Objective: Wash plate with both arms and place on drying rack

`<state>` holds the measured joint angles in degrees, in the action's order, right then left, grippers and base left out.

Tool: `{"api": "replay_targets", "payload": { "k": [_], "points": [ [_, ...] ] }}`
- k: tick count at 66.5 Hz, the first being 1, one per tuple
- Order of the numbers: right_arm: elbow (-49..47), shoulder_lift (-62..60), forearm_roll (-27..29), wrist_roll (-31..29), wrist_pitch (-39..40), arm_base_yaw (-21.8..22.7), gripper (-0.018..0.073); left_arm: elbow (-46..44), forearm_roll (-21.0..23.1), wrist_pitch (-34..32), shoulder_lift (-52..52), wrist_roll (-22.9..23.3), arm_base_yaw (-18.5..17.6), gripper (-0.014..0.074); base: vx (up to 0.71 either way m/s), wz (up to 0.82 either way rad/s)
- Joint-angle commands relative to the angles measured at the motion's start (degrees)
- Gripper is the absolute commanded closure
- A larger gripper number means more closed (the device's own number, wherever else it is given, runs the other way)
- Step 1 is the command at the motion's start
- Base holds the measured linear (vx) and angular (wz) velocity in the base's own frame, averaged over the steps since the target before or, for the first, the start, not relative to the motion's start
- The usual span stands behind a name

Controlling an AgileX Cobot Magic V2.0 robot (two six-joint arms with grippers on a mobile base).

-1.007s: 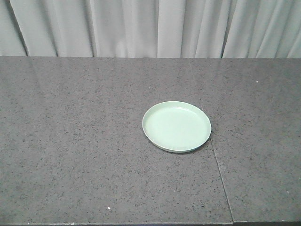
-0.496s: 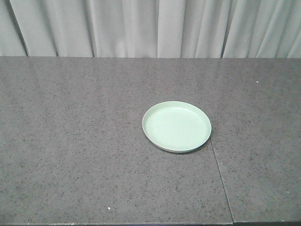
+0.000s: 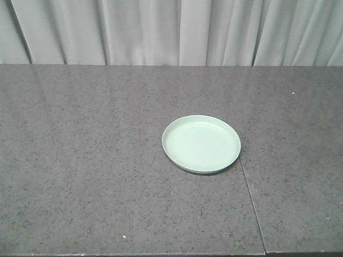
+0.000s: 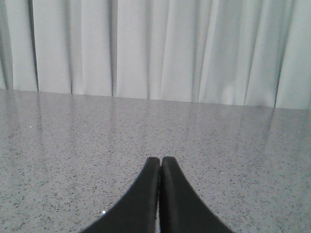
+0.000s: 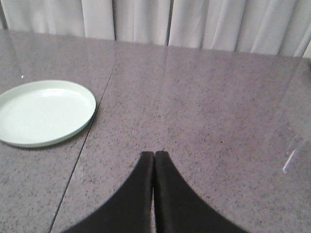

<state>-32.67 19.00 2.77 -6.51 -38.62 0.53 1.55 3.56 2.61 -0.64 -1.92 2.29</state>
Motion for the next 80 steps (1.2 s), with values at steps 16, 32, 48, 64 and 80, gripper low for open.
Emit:
{"api": "replay_targets", "payload": {
  "k": [16, 32, 48, 64, 80],
  "points": [
    [-11.0, 16.9, 1.9, -2.9, -6.8, 0.2, 0.0368, -1.5, 0.4, -4.0, -0.8, 0.5, -0.4, 0.0603, 0.00, 0.00],
    [-14.0, 27.2, 4.8, -4.5, -7.4, 0.2, 0.0074, -1.5, 0.4, -4.0, -0.8, 0.5, -0.4, 0.0603, 0.00, 0.00],
    [-20.1, 37.7, 7.3, -10.0, -9.8, -2.9, 0.0070, -1.5, 0.4, -4.0, -0.8, 0.5, -0.4, 0.0603, 0.00, 0.00],
    [-26.3, 46.8, -0.5, -5.7, -10.5, -10.2, 0.0076, -1.5, 0.4, -4.0, -0.8, 0.5, -0.4, 0.0603, 0.00, 0.00],
    [-33.3, 56.4, -2.8, -3.3, -11.1, -15.4, 0.0076, -1.5, 0.4, -4.0, -0.8, 0.5, -0.4, 0.0603, 0.00, 0.00]
  ]
}}
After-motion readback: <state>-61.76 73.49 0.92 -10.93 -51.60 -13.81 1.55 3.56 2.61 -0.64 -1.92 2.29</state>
